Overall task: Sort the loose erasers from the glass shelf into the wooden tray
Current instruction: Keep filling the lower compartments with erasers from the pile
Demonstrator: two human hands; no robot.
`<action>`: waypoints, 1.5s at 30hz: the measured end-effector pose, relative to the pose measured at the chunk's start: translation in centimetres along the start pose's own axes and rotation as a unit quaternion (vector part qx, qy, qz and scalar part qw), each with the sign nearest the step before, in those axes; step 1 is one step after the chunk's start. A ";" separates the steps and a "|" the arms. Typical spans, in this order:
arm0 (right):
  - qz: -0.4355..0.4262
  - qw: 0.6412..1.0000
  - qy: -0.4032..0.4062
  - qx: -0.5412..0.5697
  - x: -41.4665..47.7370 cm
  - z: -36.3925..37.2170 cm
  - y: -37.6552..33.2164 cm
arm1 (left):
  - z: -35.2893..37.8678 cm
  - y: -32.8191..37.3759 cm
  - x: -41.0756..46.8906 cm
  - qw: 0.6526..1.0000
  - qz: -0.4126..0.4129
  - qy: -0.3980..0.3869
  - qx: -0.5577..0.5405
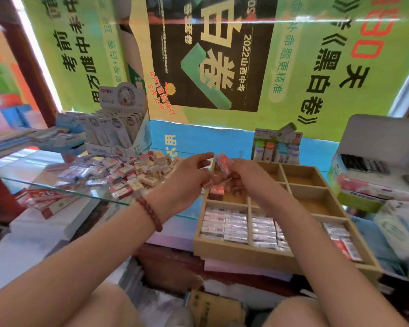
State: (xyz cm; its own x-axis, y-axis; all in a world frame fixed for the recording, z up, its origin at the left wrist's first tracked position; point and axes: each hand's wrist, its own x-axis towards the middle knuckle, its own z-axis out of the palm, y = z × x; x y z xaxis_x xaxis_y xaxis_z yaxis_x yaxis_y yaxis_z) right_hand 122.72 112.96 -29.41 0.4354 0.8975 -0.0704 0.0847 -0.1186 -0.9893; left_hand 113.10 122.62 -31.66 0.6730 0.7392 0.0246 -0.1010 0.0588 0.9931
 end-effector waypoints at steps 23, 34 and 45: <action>-0.124 0.975 0.012 -0.183 -0.8 -0.9 1.3 | -0.1 -0.3 -0.8 0.994 0.003 -0.055 -0.096; -0.217 0.900 -0.016 -0.377 0.3 -2.5 1.8 | -0.4 -0.7 -0.4 0.997 -0.023 -0.051 -0.057; -0.221 0.889 0.026 -0.401 1.6 -2.6 2.6 | -0.3 -1.7 1.0 0.994 -0.034 -0.074 -0.072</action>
State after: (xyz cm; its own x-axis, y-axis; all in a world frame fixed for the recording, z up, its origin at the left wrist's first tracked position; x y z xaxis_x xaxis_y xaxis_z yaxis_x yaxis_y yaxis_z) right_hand 125.97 112.94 -31.73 0.2397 0.9134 0.3290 0.8598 -0.0424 -0.5089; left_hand 113.69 123.47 -33.38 0.7816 0.6236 -0.0155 -0.1479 0.2095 0.9666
